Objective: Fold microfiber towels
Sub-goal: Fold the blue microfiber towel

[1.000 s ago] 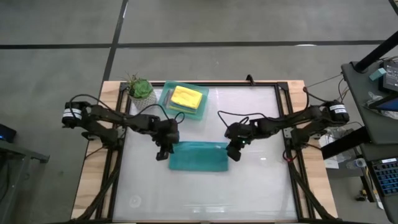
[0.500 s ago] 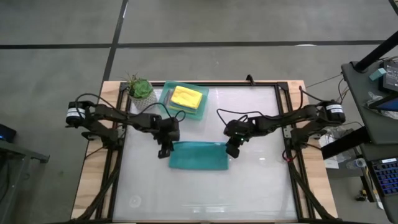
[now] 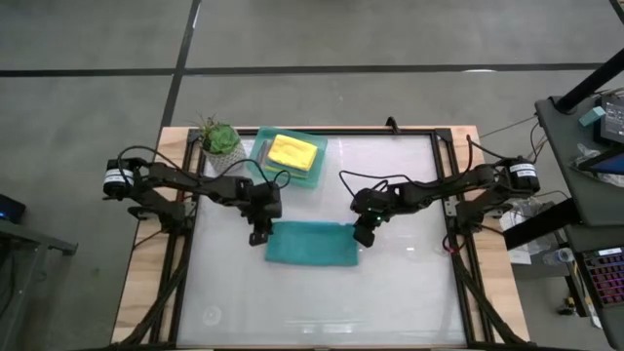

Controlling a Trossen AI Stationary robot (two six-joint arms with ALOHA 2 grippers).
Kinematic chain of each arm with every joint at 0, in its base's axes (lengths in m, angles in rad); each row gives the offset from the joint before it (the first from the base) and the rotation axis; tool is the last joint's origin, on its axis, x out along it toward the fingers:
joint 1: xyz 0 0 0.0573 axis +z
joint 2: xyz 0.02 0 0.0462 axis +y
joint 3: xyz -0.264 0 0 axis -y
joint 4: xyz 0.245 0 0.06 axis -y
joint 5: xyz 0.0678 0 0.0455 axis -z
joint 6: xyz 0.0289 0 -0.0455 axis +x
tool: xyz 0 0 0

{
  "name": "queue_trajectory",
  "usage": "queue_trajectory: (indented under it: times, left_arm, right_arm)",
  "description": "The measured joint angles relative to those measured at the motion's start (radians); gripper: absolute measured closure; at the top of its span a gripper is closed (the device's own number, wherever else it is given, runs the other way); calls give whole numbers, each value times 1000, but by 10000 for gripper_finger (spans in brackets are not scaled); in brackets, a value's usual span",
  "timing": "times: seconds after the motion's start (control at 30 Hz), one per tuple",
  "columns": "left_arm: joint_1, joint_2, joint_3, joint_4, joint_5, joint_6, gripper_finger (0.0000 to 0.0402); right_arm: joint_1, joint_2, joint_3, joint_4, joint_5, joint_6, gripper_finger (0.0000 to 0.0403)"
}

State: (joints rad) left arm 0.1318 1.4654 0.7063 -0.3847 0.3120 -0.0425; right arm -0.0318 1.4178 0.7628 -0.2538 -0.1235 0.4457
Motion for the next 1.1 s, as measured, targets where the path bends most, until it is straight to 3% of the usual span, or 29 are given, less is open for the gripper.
queue_trajectory:
  times: [0.2,0.37,0.57,0.73,1.0,1.1]
  left_arm:
    - [0,0,0,-1,-14,-1,254]
    - [13,-9,3,-73,-15,2,227]
    - [26,-52,4,-142,-27,23,224]
    - [17,-95,8,-126,-69,19,224]
    - [-102,-111,5,21,-155,-28,224]
    - [-161,-93,2,80,-243,-28,224]
  right_arm:
    - [0,0,0,0,65,-1,365]
    - [-6,-6,0,-4,104,-13,334]
    - [-8,-24,0,0,104,-61,310]
    - [22,-24,0,57,105,-46,317]
    - [142,-23,0,144,178,-44,341]
    - [176,-21,0,165,205,-37,341]
